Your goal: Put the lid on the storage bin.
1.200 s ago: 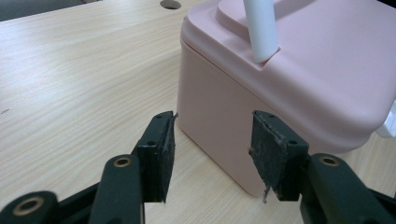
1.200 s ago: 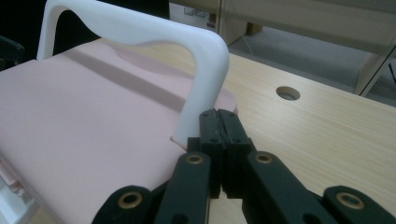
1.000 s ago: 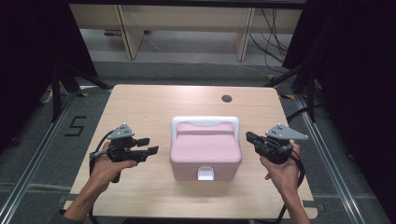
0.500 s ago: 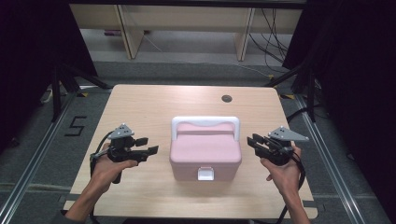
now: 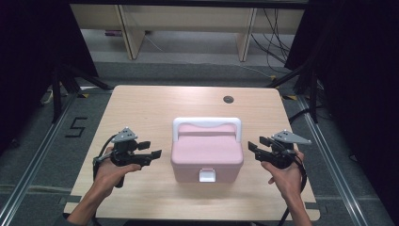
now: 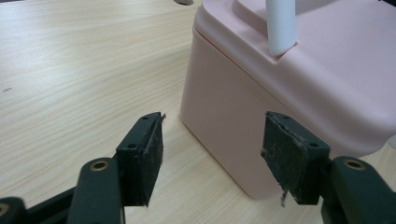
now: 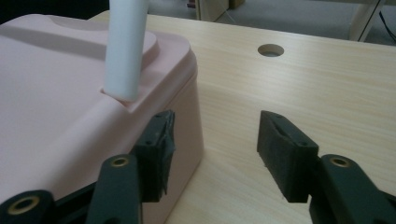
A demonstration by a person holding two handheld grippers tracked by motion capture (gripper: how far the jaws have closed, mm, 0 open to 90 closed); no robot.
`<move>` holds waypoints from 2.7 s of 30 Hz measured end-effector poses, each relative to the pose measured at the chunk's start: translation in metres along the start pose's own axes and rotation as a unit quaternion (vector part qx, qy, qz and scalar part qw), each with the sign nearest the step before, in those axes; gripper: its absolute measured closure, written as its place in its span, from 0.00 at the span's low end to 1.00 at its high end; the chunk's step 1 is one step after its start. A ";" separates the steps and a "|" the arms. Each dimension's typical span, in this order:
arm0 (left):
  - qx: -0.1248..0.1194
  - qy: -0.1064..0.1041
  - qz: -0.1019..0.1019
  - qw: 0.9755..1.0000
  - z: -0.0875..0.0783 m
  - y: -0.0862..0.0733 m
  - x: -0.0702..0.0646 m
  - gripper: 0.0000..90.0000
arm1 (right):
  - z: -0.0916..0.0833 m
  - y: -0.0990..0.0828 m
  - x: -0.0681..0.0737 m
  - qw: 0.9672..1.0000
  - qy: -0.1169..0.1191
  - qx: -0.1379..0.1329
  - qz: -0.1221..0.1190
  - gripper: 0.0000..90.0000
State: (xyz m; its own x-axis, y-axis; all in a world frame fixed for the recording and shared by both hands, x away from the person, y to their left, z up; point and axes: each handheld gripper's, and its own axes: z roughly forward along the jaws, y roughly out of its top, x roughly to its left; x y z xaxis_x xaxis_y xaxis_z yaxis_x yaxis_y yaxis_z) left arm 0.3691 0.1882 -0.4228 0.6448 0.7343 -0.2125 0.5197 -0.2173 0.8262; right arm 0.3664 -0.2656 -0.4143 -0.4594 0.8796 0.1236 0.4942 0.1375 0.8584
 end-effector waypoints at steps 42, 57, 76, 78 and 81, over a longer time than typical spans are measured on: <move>0.023 -0.006 0.063 0.998 -0.011 -0.044 -0.021 0.29 | -0.004 -0.040 0.003 1.000 0.005 0.014 -0.009 0.34; 0.038 -0.007 0.094 0.995 -0.013 -0.055 -0.029 0.28 | -0.019 -0.067 0.007 1.000 0.014 0.028 -0.005 0.29; 0.051 -0.010 0.115 0.992 -0.017 -0.079 -0.042 0.27 | -0.028 -0.086 0.026 0.997 0.045 0.056 -0.033 0.21; 0.057 -0.012 0.122 0.991 -0.017 -0.082 -0.041 0.27 | -0.029 -0.087 0.026 0.997 0.045 0.051 -0.041 0.20; 0.050 -0.016 0.116 0.992 -0.015 -0.087 -0.043 0.27 | -0.029 -0.090 0.026 0.997 0.046 0.051 -0.044 0.19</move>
State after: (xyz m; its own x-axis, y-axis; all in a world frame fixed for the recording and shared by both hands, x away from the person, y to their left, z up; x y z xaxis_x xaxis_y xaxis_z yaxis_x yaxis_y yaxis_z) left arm 0.2875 0.1853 -0.4777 0.7699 0.6369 -0.0397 0.4066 -0.4418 0.7997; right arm 0.2889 -0.2678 -0.4736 -0.5680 0.8170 0.0995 0.5187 0.2615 0.8140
